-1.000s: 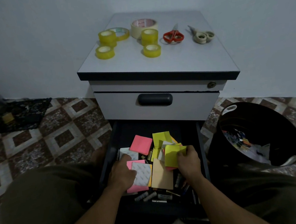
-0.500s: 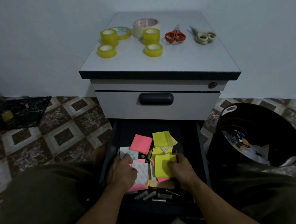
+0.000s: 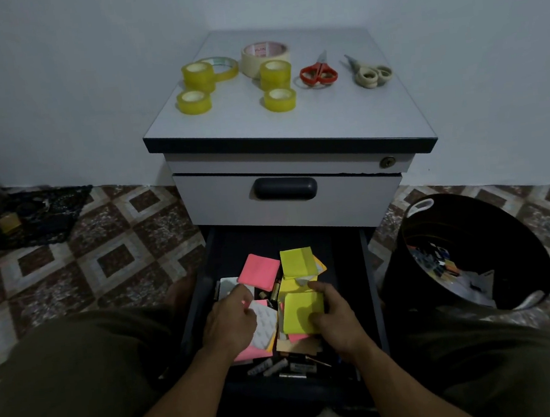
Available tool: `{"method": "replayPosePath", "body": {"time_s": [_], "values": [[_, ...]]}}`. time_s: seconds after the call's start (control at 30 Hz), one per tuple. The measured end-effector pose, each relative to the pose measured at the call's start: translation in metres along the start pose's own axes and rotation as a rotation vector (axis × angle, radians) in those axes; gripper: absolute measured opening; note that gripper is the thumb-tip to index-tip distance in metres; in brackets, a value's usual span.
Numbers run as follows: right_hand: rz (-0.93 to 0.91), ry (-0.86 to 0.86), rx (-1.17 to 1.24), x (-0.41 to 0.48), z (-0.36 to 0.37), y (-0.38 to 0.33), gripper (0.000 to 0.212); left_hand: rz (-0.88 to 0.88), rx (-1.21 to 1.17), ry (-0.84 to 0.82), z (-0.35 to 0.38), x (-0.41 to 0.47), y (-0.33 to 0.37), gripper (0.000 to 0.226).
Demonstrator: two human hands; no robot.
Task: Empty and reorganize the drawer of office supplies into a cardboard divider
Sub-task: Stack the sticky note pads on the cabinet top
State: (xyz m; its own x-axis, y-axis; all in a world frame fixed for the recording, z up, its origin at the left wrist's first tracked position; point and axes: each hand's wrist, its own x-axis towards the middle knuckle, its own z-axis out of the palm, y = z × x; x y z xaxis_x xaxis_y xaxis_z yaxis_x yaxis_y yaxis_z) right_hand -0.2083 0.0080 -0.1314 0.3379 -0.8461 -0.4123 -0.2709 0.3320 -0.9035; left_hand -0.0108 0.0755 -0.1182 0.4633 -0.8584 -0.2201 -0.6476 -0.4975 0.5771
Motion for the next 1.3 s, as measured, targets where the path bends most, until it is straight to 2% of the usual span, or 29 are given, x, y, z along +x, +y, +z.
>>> {"method": "replayPosePath", "body": {"time_s": [0.1, 0.17, 0.27, 0.3, 0.5, 0.67, 0.83, 1.03, 1.1, 1.17, 1.23, 1.3], "values": [[0.065, 0.04, 0.177, 0.004, 0.002, -0.005, 0.06, -0.083, -0.122, 0.055, -0.005, 0.006, 0.004, 0.014], [0.115, 0.024, 0.285, 0.008, 0.003, -0.008, 0.059, -0.127, -0.301, 0.051, -0.01, 0.012, 0.009, 0.015], [0.165, -0.022, 0.367, 0.008, 0.003, -0.015, 0.047, -0.238, -0.732, -0.134, -0.016, 0.012, 0.021, 0.013], [0.156, -0.027, 0.385, 0.008, 0.004, -0.017, 0.045, -0.257, -0.808, -0.199, -0.018, 0.008, 0.025, 0.013], [0.155, -0.044, 0.421, 0.004, 0.009, -0.013, 0.048, -0.261, -1.005, -0.425, -0.005, -0.003, 0.033, 0.02], [0.148, -0.065, 0.361, 0.004, 0.006, -0.012, 0.056, -0.245, -1.05, -0.456, -0.005, -0.005, 0.034, 0.026], [0.183, -0.042, 0.351, 0.009, 0.005, -0.011, 0.055, -0.242, -1.035, -0.451, -0.007, -0.005, 0.037, 0.026], [0.242, 0.065, 0.315, 0.012, 0.001, -0.014, 0.027, -0.288, -0.895, -0.394, -0.006, 0.001, 0.035, 0.025], [0.267, 0.098, 0.235, 0.014, -0.001, -0.012, 0.022, -0.3, -0.697, -0.25, -0.008, 0.009, 0.028, 0.025], [0.268, 0.125, 0.124, 0.013, -0.003, -0.007, 0.021, -0.209, -0.28, -0.115, -0.012, 0.018, 0.015, 0.022], [0.257, 0.137, -0.017, 0.009, -0.003, -0.005, 0.023, -0.151, -0.033, -0.065, -0.016, 0.019, 0.004, 0.023], [0.228, 0.139, -0.127, 0.009, -0.003, -0.002, 0.023, -0.143, 0.045, -0.107, -0.016, 0.016, 0.001, 0.025]]}}
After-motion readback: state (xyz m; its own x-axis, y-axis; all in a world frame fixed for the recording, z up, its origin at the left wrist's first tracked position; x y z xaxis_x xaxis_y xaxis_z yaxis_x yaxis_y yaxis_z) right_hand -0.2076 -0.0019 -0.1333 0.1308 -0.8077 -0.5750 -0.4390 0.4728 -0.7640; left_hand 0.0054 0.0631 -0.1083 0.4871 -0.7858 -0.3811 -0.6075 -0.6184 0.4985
